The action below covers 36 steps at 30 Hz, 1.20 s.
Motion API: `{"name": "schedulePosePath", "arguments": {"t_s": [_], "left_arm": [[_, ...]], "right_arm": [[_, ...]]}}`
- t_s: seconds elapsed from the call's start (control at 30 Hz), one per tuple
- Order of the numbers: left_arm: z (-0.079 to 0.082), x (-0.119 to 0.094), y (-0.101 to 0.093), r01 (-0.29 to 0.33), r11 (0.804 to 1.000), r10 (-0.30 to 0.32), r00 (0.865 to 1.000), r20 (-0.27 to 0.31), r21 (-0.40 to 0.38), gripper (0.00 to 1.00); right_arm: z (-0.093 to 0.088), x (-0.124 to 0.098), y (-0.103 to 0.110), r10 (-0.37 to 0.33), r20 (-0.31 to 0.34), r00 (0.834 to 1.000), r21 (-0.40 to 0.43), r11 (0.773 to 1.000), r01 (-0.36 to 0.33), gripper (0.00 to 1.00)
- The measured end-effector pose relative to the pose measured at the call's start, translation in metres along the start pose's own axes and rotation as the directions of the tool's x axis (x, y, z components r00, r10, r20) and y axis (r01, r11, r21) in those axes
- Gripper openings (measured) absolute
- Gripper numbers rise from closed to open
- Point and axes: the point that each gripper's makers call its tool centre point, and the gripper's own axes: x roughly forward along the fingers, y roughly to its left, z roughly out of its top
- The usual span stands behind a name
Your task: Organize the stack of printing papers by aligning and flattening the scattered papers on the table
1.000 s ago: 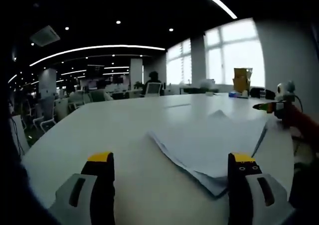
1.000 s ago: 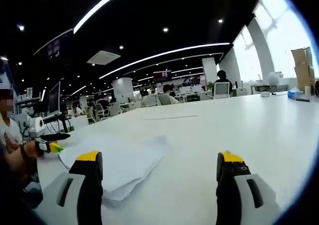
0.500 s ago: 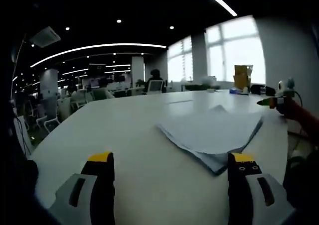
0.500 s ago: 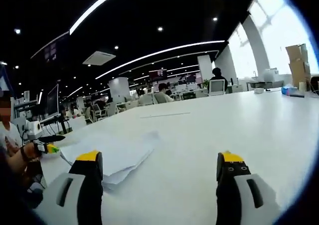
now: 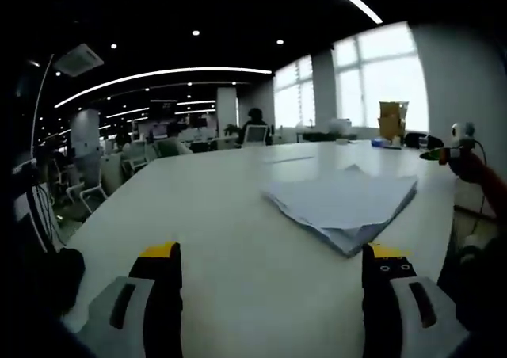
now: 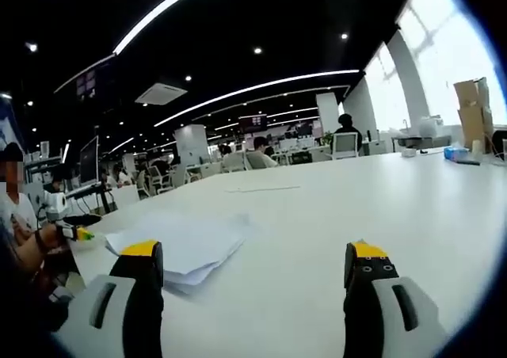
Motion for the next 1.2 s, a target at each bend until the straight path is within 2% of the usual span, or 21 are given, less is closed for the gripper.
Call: {"name": "schedulePosePath", "arguments": {"t_s": [0.27, 0.47, 0.8, 1.2], "left_arm": [[0.012, -0.017, 0.001, -0.027, 1.0, 0.027, 1.0, 0.004, 0.016, 0.97], [0.012, -0.021, 0.009, -0.032, 0.999, 0.032, 0.999, 0.006, 0.009, 0.97], [0.015, -0.028, 0.017, -0.044, 0.999, 0.044, 0.999, 0.009, 0.013, 0.97], [0.019, -0.035, 0.016, -0.045, 0.999, 0.045, 0.999, 0.003, 0.027, 0.97]], "right_arm": [[0.016, -0.014, 0.006, 0.013, 0.028, 1.0, 0.005, 1.0, -0.013, 0.9], [0.024, -0.023, 0.008, 0.021, 0.036, 0.999, 0.026, 0.999, -0.022, 0.9], [0.016, -0.023, 0.007, 0.018, 0.005, 1.0, 0.023, 1.0, -0.018, 0.9], [0.018, -0.026, 0.003, 0.011, 0.012, 1.0, 0.029, 1.0, -0.011, 0.9]]}}
